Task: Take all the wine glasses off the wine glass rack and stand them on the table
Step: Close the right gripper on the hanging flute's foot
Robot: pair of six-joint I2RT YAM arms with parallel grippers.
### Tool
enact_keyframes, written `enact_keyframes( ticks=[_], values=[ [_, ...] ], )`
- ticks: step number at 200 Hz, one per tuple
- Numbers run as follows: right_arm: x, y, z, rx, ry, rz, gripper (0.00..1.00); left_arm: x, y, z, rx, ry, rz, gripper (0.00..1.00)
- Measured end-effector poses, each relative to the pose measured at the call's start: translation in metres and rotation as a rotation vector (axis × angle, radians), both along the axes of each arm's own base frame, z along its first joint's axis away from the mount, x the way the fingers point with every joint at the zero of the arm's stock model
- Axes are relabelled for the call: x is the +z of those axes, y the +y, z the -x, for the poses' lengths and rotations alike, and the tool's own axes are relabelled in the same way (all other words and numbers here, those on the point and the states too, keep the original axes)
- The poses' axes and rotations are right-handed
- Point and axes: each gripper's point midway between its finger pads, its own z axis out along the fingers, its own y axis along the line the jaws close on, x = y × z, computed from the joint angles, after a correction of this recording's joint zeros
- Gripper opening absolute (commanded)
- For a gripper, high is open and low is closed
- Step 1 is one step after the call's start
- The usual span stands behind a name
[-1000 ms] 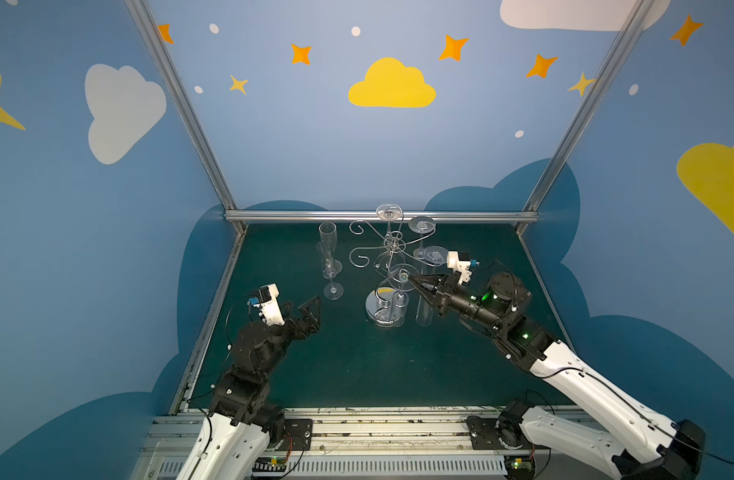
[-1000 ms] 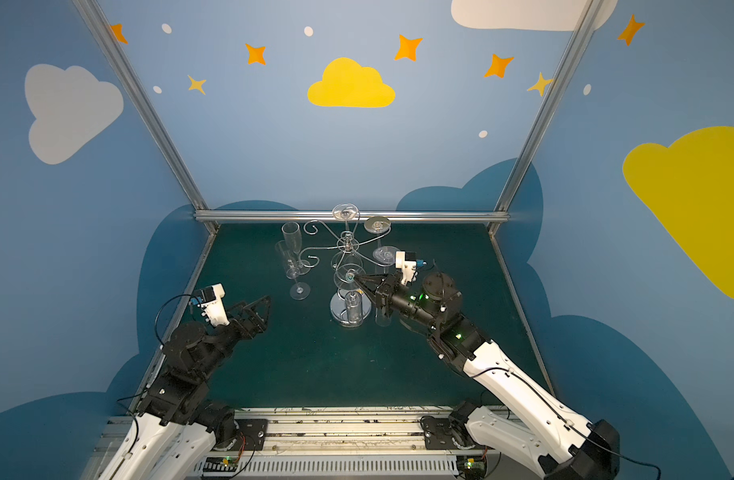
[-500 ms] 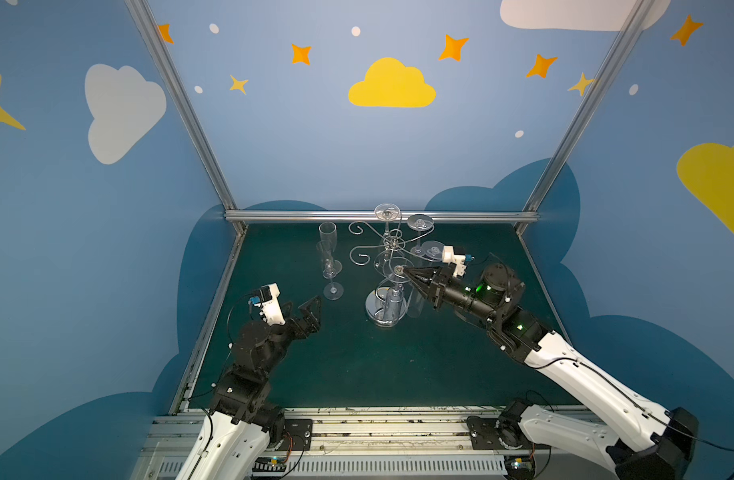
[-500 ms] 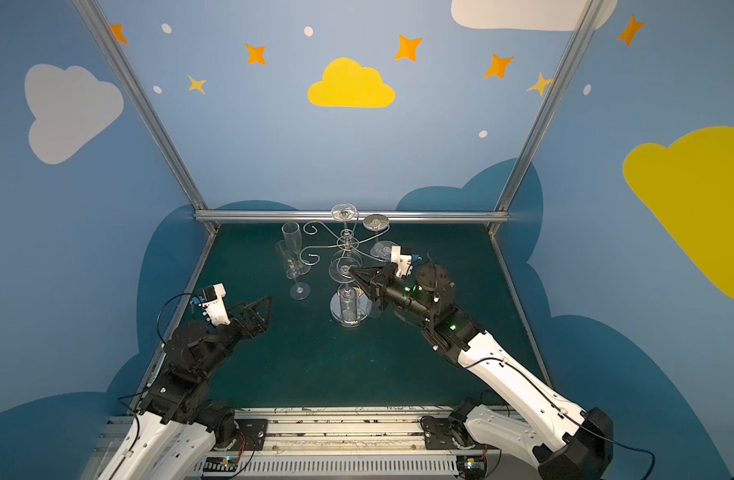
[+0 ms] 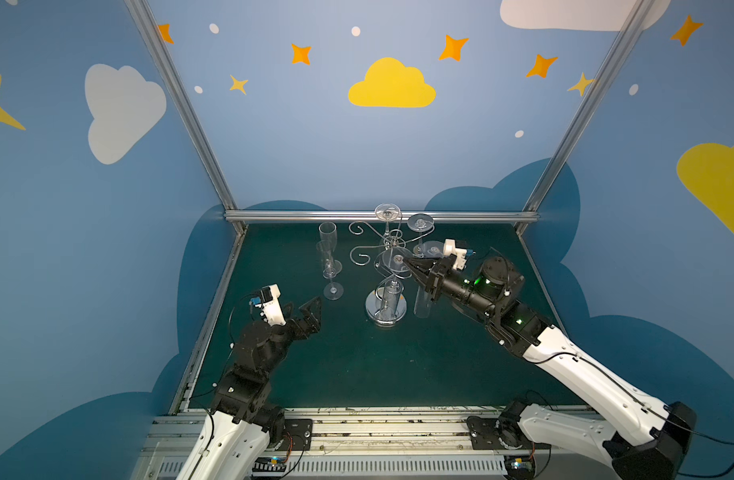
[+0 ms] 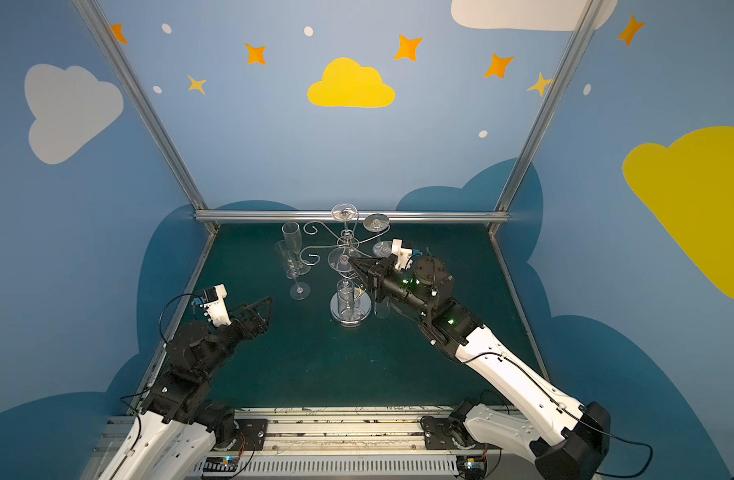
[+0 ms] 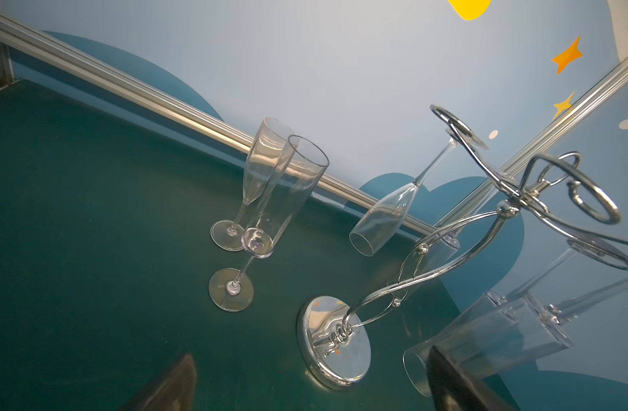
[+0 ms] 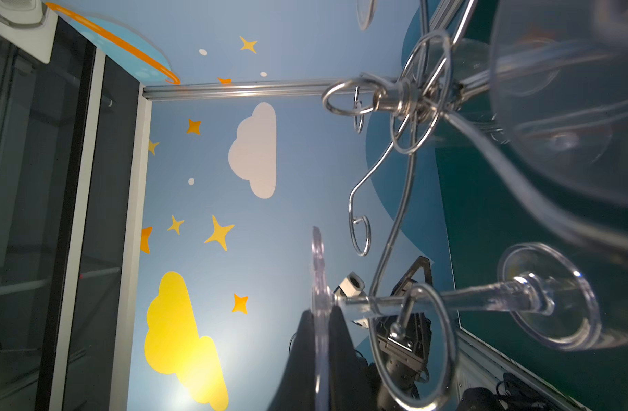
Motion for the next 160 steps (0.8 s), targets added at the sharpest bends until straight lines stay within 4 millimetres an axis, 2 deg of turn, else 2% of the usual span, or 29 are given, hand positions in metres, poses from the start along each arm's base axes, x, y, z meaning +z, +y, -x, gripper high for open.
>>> enact_keyframes(
  ticks=[50,92,160],
  values=[
    [-0.006,-0.009,-0.012,-0.086,0.045,-0.019,0.00,0.000,0.000,0.000,0.000,-0.001,0.000,0.99],
    [-0.026,-0.021,-0.013,-0.144,0.098,-0.022,0.00,0.001,0.000,0.001,0.000,-0.005,0.002,0.99],
    [-0.028,-0.060,0.004,-0.242,0.094,-0.027,0.00,0.002,0.001,0.001,0.007,-0.006,0.004,0.99]
  ],
)
